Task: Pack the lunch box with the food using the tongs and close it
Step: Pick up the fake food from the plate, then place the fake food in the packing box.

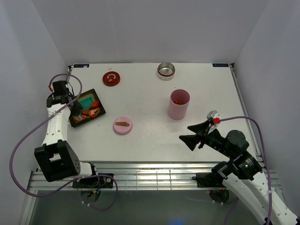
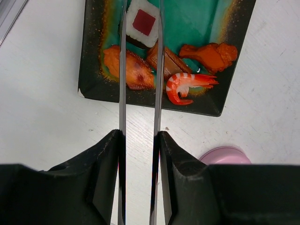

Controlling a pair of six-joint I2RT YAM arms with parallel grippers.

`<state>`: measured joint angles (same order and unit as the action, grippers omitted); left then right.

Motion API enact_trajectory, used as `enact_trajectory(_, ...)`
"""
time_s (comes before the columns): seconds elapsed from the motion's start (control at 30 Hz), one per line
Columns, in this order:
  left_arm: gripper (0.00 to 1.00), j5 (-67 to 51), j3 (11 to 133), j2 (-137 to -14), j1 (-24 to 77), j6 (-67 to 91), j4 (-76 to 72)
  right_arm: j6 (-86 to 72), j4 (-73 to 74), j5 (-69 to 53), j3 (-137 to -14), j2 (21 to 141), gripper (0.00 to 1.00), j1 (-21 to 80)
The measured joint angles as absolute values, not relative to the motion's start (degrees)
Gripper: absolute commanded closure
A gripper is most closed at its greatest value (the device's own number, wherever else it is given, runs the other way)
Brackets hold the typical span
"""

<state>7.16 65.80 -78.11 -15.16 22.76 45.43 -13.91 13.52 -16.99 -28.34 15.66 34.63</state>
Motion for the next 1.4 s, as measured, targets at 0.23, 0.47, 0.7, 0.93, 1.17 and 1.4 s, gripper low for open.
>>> enact_trajectory(0.23,0.63,4.95,68.6,-77.3,-15.11,22.98,45.87,-13.91,13.52,-16.86,-28.32,15.75,0.24,34.63)
enact_trajectory(0.47,0.63,0.45,74.48,-75.9,-13.3,24.03,45.28,-13.91,13.52,-16.84,-28.32,15.88,0.24,34.63)
enact_trajectory(0.7,0.65,-2.39,81.12,-77.95,-6.33,25.87,45.01,-13.91,13.54,-15.51,-28.32,16.51,0.24,34.63)
enact_trajectory(0.93,0.65,-2.9,95.37,-89.6,5.96,27.99,43.55,-13.96,14.96,-11.68,-28.51,16.95,0.24,34.63)
enact_trajectory(1.17,0.66,-3.18,111.63,-106.24,14.87,29.06,42.28,-14.41,18.57,-8.45,-29.8,16.97,0.24,34.63)
enact_trajectory(1.4,0.67,-3.11,129.08,-122.19,21.74,28.91,40.86,-14.85,21.82,-6.57,-31.18,16.99,0.24,34.63)
